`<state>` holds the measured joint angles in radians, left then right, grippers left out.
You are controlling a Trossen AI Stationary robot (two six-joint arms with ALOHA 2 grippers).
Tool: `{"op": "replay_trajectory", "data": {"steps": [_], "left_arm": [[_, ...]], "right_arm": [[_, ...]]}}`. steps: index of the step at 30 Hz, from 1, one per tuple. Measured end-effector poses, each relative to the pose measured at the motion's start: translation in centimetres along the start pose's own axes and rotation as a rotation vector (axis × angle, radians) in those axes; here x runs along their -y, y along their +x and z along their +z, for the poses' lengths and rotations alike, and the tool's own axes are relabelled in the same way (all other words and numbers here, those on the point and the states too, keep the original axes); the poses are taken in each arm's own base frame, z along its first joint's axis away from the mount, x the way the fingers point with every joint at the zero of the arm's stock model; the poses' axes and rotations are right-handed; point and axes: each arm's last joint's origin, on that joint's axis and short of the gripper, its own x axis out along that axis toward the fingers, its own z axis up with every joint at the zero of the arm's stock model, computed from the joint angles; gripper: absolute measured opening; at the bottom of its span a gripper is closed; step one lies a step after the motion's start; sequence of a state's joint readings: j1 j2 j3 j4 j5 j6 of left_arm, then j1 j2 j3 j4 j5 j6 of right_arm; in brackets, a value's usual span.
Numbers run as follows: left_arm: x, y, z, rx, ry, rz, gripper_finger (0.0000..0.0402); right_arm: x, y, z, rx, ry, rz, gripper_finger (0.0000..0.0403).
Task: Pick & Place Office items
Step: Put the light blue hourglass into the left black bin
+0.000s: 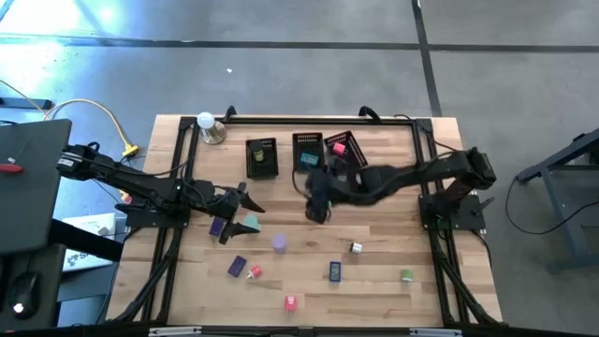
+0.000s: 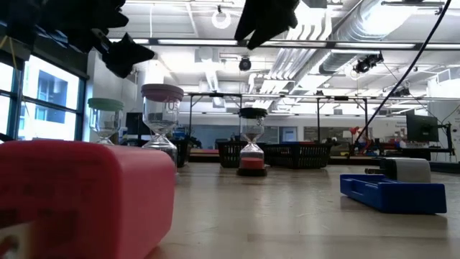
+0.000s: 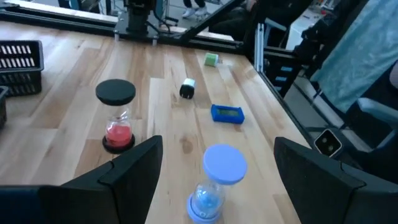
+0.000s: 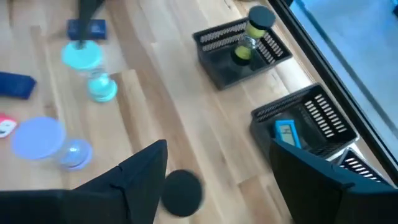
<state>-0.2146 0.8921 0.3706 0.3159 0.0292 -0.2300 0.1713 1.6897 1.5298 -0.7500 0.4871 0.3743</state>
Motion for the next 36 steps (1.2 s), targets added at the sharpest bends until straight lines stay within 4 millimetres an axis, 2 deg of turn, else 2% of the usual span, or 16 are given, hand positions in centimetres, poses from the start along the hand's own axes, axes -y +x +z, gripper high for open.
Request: {"op": "replay_trajectory", "data": {"steps": [8, 14, 17, 21, 28, 36], "left_arm": [[0.1, 0.0, 0.4, 0.036, 0.043, -0.015, 0.0309], [-0.1, 0.0, 0.4, 0.047, 0.042, 0.042, 0.0367], [-0.1, -0.1, 0.6, 0.075, 0.016, 0.077, 0.0394], [0.0, -0.1, 1.0, 0.112, -0.003, 0.065, 0.0395], [0.3, -0.1, 1.0, 0.125, -0.278, 0.018, 0.0394], [0.4, -0.1, 1.1, 0.113, -0.087, -0.037, 0.0394]], "right_arm": [[-3.6, -1.1, -3.1, 0.063, 0.019, -0.089, 0.0270], [-5.4, -0.4, -5.5, 0.093, 0.018, -0.039, 0.0270], [-5.8, 0.0, -6.2, 0.107, 0.021, -0.027, 0.0270], [-5.9, 0.7, -7.0, 0.121, 0.029, -0.017, 0.0270], [-5.7, 1.0, -7.3, 0.129, 0.024, -0.051, 0.0270], [-5.9, 0.8, -7.4, 0.138, 0.020, -0.059, 0.0270]]}}
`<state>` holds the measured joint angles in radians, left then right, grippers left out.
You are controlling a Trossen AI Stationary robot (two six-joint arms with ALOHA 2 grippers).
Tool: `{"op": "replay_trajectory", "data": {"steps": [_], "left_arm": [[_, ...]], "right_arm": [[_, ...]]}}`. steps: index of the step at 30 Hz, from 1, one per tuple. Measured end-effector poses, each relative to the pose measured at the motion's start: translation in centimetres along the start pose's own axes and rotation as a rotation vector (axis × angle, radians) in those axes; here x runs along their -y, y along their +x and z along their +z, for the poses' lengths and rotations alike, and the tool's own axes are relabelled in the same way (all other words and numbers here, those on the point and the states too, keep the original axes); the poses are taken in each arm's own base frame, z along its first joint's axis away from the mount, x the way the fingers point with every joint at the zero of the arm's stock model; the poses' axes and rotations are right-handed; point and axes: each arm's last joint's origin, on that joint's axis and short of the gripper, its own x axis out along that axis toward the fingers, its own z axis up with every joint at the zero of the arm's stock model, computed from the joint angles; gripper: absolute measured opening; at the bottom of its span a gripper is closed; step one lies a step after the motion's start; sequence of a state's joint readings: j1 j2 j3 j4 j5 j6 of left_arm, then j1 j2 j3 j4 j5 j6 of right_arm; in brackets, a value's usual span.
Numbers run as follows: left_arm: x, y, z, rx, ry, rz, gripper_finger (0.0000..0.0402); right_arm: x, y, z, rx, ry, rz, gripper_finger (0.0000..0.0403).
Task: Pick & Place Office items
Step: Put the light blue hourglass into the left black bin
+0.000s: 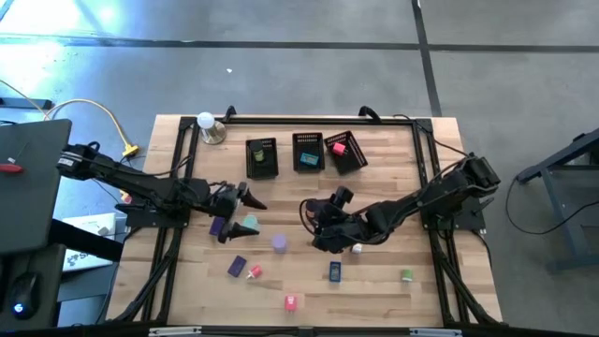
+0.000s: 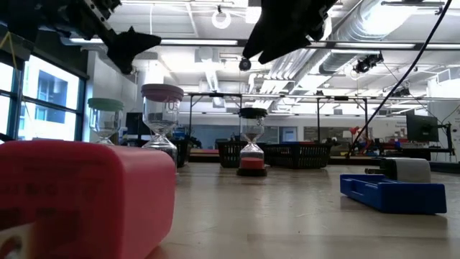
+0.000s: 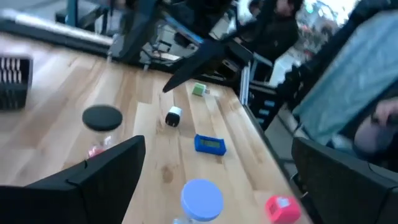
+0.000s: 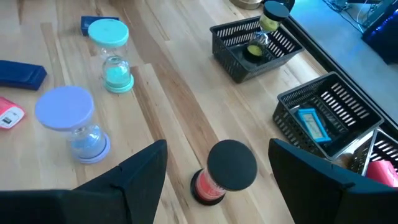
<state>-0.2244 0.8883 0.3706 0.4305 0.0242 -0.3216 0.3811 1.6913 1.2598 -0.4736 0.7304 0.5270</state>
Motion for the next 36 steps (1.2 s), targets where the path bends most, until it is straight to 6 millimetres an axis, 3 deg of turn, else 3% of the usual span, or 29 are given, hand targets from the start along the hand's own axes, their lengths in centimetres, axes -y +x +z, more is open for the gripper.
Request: {"op": "replay_trajectory", "data": {"steps": [6, 13, 18, 24, 36], "left_arm": [[1.4, 0.1, 0.4, -0.020, 0.152, -0.082, 0.0394], [4.4, 0.0, 4.5, -0.217, 0.267, -0.094, 0.0394], [5.3, -1.1, 6.4, -0.324, 0.321, 0.066, 0.0394], [4.5, -2.0, 5.3, -0.483, 0.269, 0.255, 0.0394], [4.6, -2.0, 5.0, -0.506, 0.221, 0.261, 0.0394]], "right_arm": [[-0.6, -0.6, -0.3, 0.004, -0.015, 0.020, 0.0270], [-0.9, -0.9, -0.5, 0.007, -0.022, 0.028, 0.0270], [-0.9, -0.9, -0.5, 0.008, -0.022, 0.027, 0.0270], [-1.0, -1.0, -0.5, 0.006, -0.001, 0.033, 0.0270], [-0.9, -0.9, -0.5, 0.006, 0.001, 0.031, 0.0270]]}}
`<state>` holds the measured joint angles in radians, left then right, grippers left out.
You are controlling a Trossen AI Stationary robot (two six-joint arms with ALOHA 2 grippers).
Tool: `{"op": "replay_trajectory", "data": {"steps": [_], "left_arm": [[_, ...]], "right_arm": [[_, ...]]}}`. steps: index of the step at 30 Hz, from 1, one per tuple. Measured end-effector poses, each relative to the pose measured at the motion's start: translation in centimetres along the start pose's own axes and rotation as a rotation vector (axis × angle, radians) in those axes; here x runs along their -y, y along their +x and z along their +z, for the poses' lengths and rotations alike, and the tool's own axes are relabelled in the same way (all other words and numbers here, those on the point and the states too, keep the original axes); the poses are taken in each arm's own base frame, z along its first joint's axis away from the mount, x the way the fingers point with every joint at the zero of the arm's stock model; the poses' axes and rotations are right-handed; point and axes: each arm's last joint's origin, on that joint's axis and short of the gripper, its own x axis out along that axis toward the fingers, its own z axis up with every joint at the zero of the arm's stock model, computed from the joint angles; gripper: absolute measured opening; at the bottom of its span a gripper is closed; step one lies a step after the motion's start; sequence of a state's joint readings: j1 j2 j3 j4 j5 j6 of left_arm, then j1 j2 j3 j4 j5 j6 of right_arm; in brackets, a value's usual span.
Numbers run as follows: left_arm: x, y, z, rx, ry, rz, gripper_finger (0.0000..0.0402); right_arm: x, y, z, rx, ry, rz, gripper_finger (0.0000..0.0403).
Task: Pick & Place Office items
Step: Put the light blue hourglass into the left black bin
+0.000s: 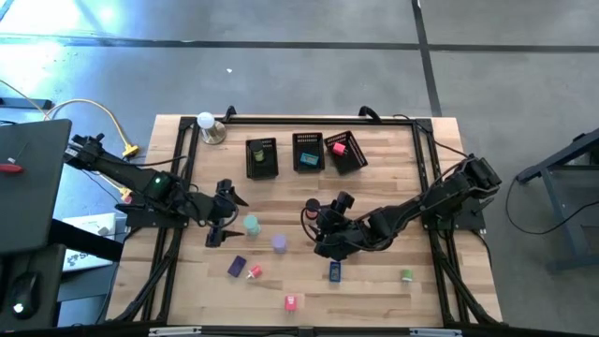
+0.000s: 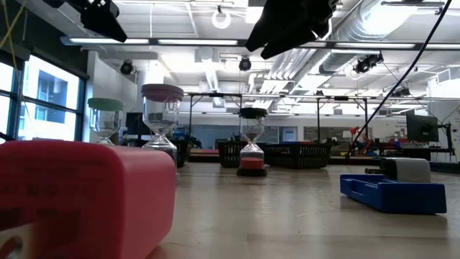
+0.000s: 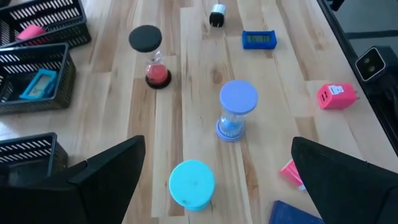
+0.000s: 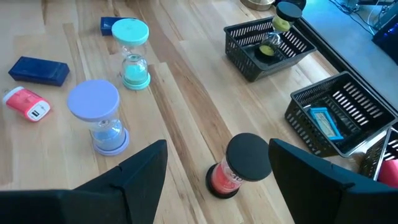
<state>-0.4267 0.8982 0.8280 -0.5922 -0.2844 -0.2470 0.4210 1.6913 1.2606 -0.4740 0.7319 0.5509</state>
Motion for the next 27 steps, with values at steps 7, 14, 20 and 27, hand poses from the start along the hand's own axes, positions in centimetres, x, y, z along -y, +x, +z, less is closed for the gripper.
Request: {"op": "replay_trajectory", "data": {"steps": [7, 14, 20, 27], "left_arm": [[0.0, 0.1, 0.0, 0.003, -0.002, -0.001, 0.0394], [0.1, 0.2, 0.2, 0.014, -0.007, -0.004, 0.0394], [0.3, 0.7, 0.2, 0.006, 0.008, -0.002, 0.0394], [0.4, 1.4, 0.1, -0.023, -0.006, 0.010, 0.0394]], "right_arm": [[-0.1, -0.1, 0.0, -0.001, 0.000, 0.004, 0.0270], [-0.5, -0.5, -0.3, 0.000, -0.009, 0.022, 0.0270], [-0.6, -0.6, -0.3, 0.001, -0.020, 0.024, 0.0270], [-0.8, -0.9, -0.6, -0.011, -0.012, 0.026, 0.0270]]}}
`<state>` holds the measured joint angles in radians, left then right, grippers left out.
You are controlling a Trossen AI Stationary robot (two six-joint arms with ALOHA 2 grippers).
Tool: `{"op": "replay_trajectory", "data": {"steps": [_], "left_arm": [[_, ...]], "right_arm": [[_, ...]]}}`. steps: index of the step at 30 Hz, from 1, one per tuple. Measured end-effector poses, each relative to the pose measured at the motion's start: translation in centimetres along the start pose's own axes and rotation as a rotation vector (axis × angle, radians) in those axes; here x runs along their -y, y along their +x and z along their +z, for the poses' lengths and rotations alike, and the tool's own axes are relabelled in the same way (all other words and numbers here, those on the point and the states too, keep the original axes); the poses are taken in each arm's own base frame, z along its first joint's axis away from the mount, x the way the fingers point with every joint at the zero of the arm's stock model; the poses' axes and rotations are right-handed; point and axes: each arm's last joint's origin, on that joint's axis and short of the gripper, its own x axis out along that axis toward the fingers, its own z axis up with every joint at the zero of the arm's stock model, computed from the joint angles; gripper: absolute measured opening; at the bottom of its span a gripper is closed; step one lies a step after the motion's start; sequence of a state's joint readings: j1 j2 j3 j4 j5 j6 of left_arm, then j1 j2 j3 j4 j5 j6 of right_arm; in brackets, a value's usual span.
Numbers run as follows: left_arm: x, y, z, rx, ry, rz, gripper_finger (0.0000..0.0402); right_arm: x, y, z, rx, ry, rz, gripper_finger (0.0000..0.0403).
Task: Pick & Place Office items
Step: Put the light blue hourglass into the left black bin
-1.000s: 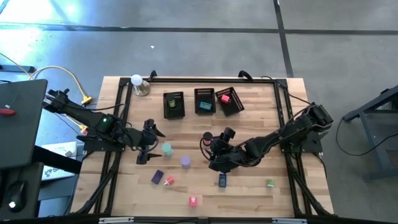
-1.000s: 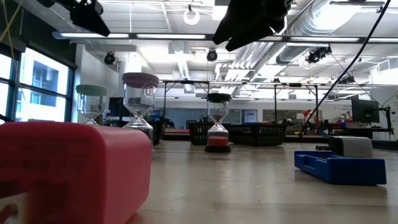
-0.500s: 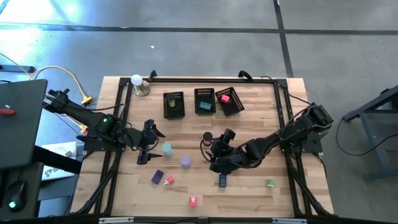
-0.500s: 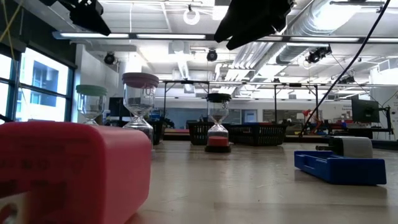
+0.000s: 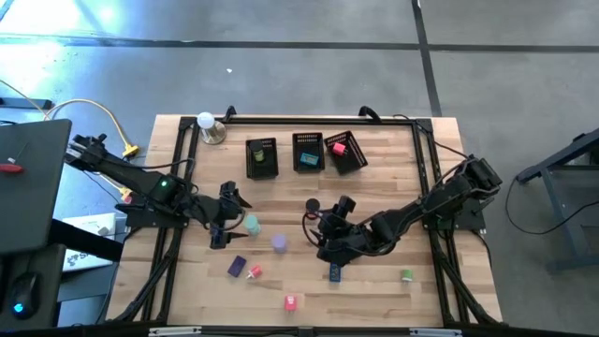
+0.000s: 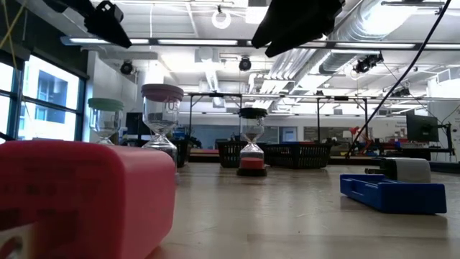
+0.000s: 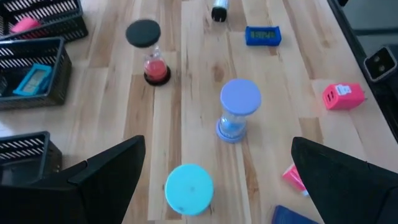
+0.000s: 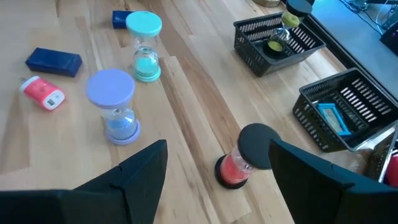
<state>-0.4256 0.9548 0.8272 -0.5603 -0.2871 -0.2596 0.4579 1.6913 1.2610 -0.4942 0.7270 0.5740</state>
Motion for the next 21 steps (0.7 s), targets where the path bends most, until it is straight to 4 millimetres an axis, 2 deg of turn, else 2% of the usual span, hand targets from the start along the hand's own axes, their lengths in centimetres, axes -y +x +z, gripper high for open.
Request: {"op": "replay_trajectory", "data": {"steps": [12, 16, 21], "left_arm": [[1.1, 1.1, -1.1, -0.117, 0.073, -0.008, 0.0394], [1.2, 1.6, -1.7, -0.190, 0.086, 0.010, 0.0394], [1.1, 2.0, -1.9, -0.201, 0.101, 0.074, 0.0394]], "right_arm": [[-0.7, -0.7, -0.5, -0.004, 0.006, 0.023, 0.0270], [-1.0, -1.0, -0.7, -0.003, 0.000, 0.034, 0.0270], [-1.2, -1.2, -0.8, 0.002, 0.001, 0.043, 0.0270]]}}
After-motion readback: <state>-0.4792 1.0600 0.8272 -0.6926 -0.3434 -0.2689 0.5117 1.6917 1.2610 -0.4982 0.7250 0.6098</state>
